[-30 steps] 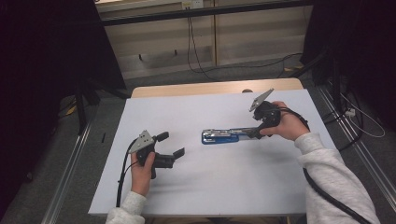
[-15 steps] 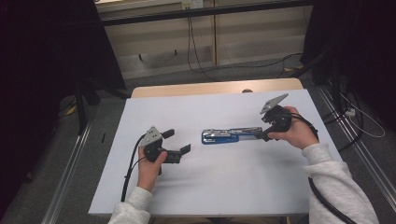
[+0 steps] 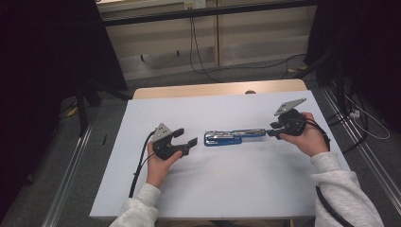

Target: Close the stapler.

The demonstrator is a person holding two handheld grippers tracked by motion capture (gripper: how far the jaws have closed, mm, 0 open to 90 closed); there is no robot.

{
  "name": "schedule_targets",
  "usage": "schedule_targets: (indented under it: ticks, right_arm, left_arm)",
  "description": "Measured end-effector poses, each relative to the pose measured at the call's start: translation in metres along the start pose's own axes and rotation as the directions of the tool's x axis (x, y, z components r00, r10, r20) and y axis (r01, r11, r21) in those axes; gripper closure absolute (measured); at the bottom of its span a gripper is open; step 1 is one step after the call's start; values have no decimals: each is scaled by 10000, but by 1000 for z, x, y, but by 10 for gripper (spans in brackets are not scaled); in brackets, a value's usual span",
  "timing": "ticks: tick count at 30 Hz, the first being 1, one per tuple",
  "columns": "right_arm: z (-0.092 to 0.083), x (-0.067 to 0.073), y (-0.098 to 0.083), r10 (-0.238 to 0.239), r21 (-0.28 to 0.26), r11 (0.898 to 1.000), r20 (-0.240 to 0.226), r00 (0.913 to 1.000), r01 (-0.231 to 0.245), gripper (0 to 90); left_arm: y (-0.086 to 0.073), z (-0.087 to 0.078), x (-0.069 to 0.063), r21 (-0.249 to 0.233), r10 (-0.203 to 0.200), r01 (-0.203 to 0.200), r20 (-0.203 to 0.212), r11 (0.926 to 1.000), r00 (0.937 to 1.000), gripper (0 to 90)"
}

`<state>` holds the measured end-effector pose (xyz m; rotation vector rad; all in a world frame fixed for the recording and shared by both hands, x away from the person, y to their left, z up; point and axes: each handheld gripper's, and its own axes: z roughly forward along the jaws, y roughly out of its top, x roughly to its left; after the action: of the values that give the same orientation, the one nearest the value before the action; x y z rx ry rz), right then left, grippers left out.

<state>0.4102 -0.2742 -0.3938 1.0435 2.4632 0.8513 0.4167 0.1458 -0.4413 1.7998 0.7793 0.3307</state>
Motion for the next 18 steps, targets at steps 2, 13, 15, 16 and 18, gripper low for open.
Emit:
schedule_targets:
  ticks: [2,13,15,16,18]
  right_arm:
    - [0,0,-2,91,-34,10000,123,9999,-91,723]
    - [10,-2,-12,296,216,9993,341,9990,-303,900]
    - [14,-2,-13,281,301,9991,367,9989,-292,900]
    - [18,-2,-15,222,428,9988,286,9993,-234,900]
    - [19,-2,-15,249,465,9986,311,9992,-263,900]
  left_arm:
    - [0,4,0,143,-114,115,-80,9998,9999,384]
    - [-6,26,3,1147,-444,461,-166,9923,9989,815]
    - [-6,30,2,1410,-318,338,-165,9894,9994,853]
    - [-6,31,1,1448,-333,348,-126,9889,9994,878]
    - [-6,35,0,1633,-276,301,-174,9861,9995,885]
